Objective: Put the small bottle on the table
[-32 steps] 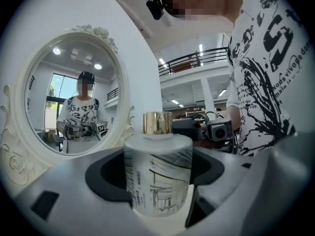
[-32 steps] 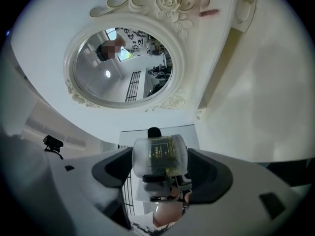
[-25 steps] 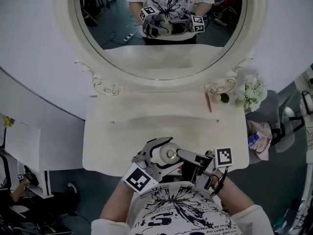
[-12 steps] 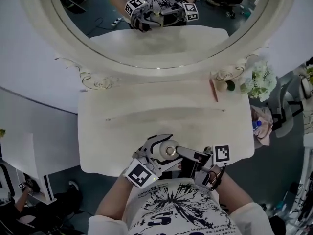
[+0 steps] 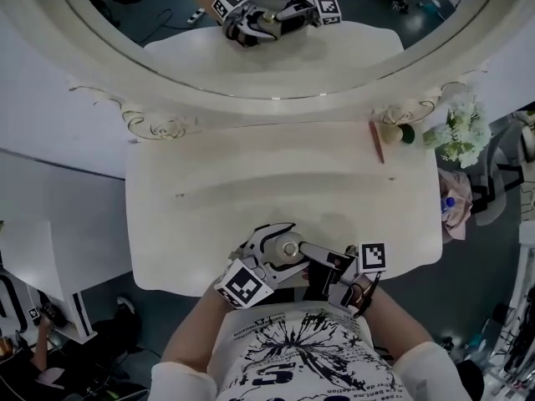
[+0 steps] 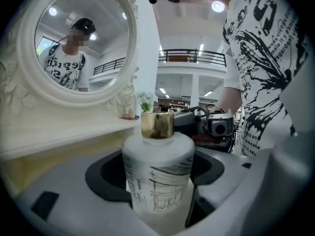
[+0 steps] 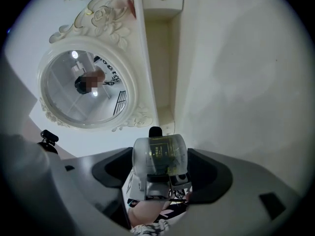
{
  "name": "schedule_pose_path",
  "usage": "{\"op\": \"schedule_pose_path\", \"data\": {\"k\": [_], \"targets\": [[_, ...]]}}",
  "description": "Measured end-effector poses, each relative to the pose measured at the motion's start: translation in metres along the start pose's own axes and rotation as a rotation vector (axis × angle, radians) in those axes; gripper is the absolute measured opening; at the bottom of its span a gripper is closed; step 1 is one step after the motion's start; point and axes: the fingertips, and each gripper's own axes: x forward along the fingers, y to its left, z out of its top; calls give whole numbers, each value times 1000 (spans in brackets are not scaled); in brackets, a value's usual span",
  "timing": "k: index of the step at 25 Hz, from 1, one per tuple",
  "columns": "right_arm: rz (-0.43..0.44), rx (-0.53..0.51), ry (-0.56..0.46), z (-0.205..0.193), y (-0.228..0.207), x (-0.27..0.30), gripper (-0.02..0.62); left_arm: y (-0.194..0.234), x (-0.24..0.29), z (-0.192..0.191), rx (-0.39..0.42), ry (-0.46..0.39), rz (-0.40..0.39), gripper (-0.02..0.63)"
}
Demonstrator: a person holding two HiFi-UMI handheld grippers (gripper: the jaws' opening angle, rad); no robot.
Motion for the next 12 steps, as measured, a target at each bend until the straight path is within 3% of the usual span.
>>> {"op": "schedule_pose_path", "data": {"k": [5,12], "targets": [[-65,-40,38,5,-20,1,350,3,7,-21,-21,35,7,350],[-95,-27,0,14,-35,-2,350,8,14,-36,-45,81,35,350]]}}
